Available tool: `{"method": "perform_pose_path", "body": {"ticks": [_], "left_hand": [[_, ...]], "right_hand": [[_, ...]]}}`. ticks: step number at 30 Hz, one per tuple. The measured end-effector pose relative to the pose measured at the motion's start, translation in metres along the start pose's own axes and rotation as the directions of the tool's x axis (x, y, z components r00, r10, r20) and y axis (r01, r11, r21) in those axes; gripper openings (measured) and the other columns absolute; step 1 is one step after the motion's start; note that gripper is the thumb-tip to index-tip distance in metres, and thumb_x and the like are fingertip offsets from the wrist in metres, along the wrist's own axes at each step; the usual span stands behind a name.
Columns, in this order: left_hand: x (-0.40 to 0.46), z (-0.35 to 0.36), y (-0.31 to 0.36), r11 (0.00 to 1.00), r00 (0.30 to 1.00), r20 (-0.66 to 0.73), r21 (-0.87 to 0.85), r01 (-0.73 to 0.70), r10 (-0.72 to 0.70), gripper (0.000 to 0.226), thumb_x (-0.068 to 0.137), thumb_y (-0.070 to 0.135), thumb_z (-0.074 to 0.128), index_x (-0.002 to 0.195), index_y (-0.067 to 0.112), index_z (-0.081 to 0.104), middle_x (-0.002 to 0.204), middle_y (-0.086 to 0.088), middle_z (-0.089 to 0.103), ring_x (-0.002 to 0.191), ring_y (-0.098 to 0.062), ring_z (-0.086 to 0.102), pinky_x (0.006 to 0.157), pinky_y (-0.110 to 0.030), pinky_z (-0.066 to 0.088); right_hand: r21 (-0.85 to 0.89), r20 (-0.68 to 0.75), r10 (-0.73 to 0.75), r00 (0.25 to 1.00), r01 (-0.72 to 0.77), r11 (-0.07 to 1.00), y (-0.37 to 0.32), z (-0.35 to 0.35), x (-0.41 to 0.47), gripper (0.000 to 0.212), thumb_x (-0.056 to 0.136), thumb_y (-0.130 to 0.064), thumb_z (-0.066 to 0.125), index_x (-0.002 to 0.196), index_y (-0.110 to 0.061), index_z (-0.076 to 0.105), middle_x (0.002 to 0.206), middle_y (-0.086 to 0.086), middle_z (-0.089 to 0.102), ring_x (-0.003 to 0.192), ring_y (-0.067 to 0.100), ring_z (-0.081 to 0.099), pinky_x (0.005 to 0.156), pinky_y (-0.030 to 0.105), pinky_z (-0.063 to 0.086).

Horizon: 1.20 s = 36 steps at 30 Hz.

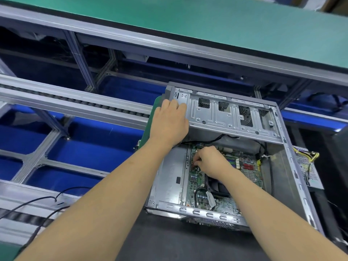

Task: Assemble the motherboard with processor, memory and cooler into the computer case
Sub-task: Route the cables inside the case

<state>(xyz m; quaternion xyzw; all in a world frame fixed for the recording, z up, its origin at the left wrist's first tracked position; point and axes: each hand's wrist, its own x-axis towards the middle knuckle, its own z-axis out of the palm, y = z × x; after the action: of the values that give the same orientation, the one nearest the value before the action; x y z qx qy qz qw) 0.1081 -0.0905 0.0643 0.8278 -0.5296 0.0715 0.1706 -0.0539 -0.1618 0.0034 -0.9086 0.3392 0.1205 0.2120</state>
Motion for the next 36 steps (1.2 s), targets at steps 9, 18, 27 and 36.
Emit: {"method": "perform_pose_path", "body": {"ticks": [9,18,27,36], "left_hand": [[0.002,0.002,0.002,0.997,1.0,0.002,0.074,-0.008,0.008,0.015,0.092,0.023,0.046,0.103,0.015,0.052,0.104,-0.005,0.053,0.097,-0.024,0.044,0.077,-0.036,0.043],[0.002,0.003,0.002,0.997,1.0,-0.008,0.075,-0.009,0.01,0.01,0.092,0.022,0.046,0.1,0.016,0.048,0.102,-0.005,0.05,0.092,-0.022,0.038,0.078,-0.036,0.043],[0.004,0.007,0.001,0.996,1.0,-0.011,0.092,-0.017,0.018,0.012,0.092,0.023,0.045,0.101,0.016,0.049,0.101,-0.004,0.048,0.094,-0.024,0.041,0.078,-0.037,0.043],[0.004,0.008,0.0,0.995,1.0,-0.016,0.096,-0.023,0.024,0.012,0.091,0.024,0.046,0.1,0.016,0.05,0.101,-0.004,0.048,0.094,-0.024,0.041,0.078,-0.038,0.044]], "right_hand": [[0.029,0.007,0.024,1.0,-0.025,0.999,0.0,0.001,0.0,0.015,0.096,-0.011,0.062,0.099,-0.009,0.077,0.104,0.011,0.075,0.096,0.028,0.068,0.088,0.038,0.057],[0.008,0.048,0.025,0.999,-0.026,1.0,-0.002,0.003,0.001,0.015,0.097,-0.014,0.062,0.099,-0.007,0.075,0.098,0.013,0.072,0.089,0.03,0.066,0.081,0.037,0.057],[-0.021,0.044,0.031,0.999,-0.03,0.999,-0.003,0.005,0.001,0.017,0.096,-0.014,0.063,0.096,0.0,0.074,0.095,0.017,0.072,0.086,0.034,0.067,0.08,0.044,0.058],[-0.181,0.021,0.042,0.999,-0.038,0.983,-0.016,0.01,-0.004,0.033,0.087,0.001,0.062,0.061,-0.008,0.044,0.061,0.009,0.046,0.059,0.029,0.049,0.056,0.034,0.042]]}}
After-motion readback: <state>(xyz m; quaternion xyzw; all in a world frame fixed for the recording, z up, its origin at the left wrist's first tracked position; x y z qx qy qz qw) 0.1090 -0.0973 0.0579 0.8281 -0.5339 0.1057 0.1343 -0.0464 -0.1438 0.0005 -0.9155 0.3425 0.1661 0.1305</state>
